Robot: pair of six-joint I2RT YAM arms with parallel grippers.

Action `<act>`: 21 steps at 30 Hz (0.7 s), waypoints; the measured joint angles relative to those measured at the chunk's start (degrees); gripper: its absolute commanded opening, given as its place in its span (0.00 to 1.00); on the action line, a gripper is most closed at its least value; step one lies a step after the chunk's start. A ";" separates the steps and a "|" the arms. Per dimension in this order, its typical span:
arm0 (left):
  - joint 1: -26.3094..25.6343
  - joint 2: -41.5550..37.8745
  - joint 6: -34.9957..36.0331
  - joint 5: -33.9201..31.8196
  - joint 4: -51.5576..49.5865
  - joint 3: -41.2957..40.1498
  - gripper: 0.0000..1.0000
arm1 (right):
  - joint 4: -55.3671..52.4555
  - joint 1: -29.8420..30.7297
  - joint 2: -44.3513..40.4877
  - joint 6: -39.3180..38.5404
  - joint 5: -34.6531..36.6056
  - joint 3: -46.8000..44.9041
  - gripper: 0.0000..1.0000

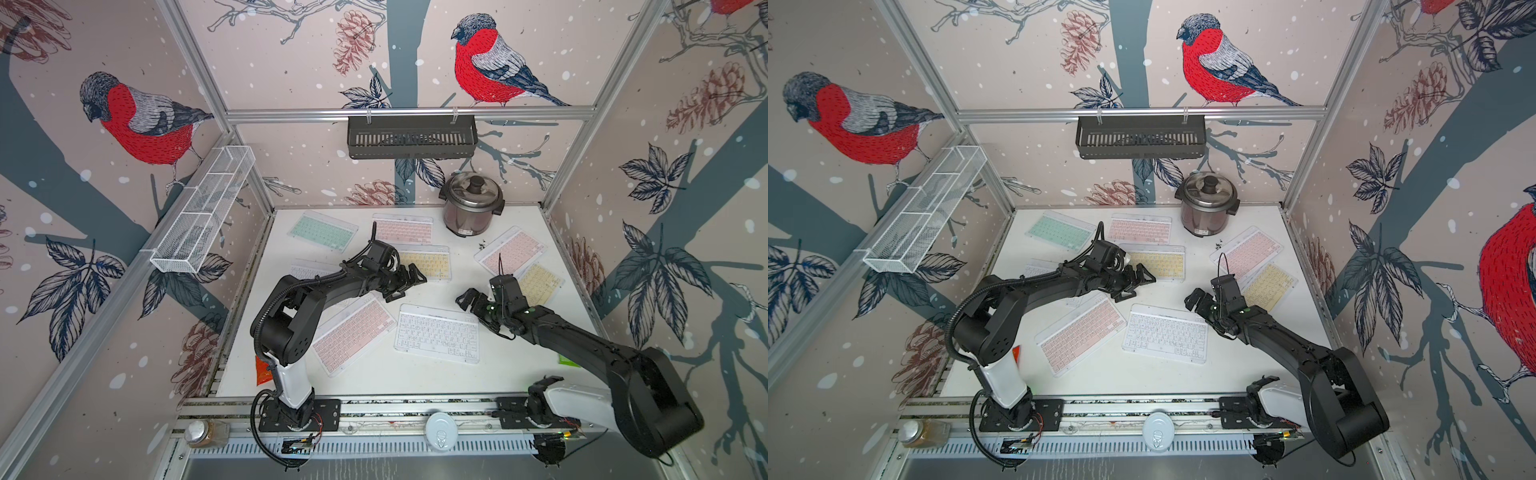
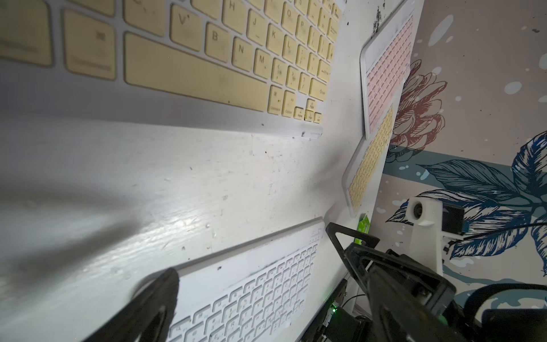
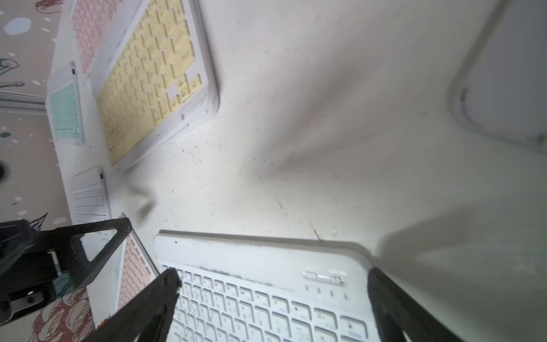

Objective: Stack the numeric keypads
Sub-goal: Move the numeric keypad to the center of the board.

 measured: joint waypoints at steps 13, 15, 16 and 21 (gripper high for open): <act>2.05 -4.57 8.55 -0.94 -10.23 -2.89 0.99 | -0.33 -4.81 -6.47 -5.62 -4.11 -6.95 1.00; 1.09 -4.46 8.90 -0.81 -10.54 -3.56 0.98 | 0.35 -3.15 -7.48 -6.54 -4.57 -8.02 1.00; 0.63 -4.22 9.29 -0.57 -10.56 -3.76 0.98 | 0.79 -2.38 -7.91 -6.43 -4.87 -8.46 1.00; 0.13 -1.88 9.81 -0.17 -10.43 -4.35 0.98 | 3.10 -0.13 -9.01 -4.61 -5.68 -9.90 1.00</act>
